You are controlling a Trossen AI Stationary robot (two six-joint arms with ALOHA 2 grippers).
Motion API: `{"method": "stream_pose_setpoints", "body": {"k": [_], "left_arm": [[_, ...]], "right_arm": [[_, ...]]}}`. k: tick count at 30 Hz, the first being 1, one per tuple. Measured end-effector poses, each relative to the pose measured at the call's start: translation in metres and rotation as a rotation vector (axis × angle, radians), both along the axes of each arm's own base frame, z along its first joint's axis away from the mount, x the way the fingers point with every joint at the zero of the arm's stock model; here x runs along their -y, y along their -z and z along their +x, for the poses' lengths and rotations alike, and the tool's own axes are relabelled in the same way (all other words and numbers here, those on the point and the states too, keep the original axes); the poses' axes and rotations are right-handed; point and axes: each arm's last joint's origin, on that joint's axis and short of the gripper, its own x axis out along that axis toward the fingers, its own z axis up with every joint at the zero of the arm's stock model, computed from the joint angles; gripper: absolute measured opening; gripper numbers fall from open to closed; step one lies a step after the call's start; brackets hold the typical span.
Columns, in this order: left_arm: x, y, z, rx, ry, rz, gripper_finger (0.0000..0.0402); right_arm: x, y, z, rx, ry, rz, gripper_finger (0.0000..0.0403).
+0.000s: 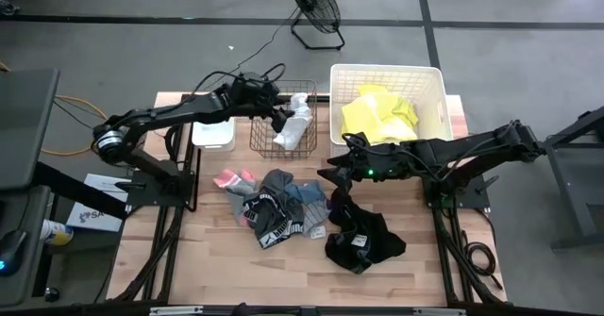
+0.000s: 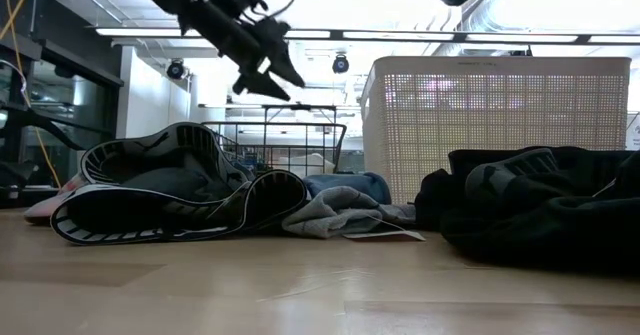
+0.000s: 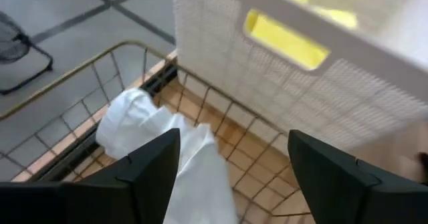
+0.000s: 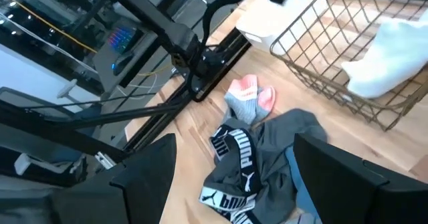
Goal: Pick & Place Cloths
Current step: Put the black underwear into the gold wire basket
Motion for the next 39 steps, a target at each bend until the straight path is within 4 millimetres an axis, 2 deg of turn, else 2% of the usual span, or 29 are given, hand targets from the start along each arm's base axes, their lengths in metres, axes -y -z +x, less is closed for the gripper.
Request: {"method": "stream_pose_setpoints", "body": {"k": [8, 15, 20, 30, 36, 39], "left_arm": [[0.018, -0.032, -0.023, 0.113, 0.071, -0.063, 0.0244], [0.048, -0.052, -0.034, 0.164, 0.186, -0.078, 0.0211], [0.071, -0.06, -0.038, 0.183, 0.252, -0.099, 0.0167], [0.115, -0.071, -0.046, 0.195, 0.393, -0.143, 0.0063], [0.138, -0.07, -0.052, 0.17, 0.395, -0.089, 0.0011], [0.149, -0.064, -0.056, 0.156, 0.408, -0.074, 0.0002]], "right_arm": [[-0.009, 0.0, -0.002, -0.003, -0.039, 0.013, 0.0294], [-0.018, 0.004, -0.005, -0.053, -0.126, 0.08, 0.0294], [-0.025, 0.011, -0.01, -0.136, -0.203, 0.135, 0.0294], [-0.038, 0.027, -0.028, -0.384, -0.353, 0.192, 0.0294], [-0.044, 0.038, -0.043, -0.561, -0.304, 0.237, 0.0294], [-0.047, 0.041, -0.049, -0.624, -0.263, 0.271, 0.0294]]}}
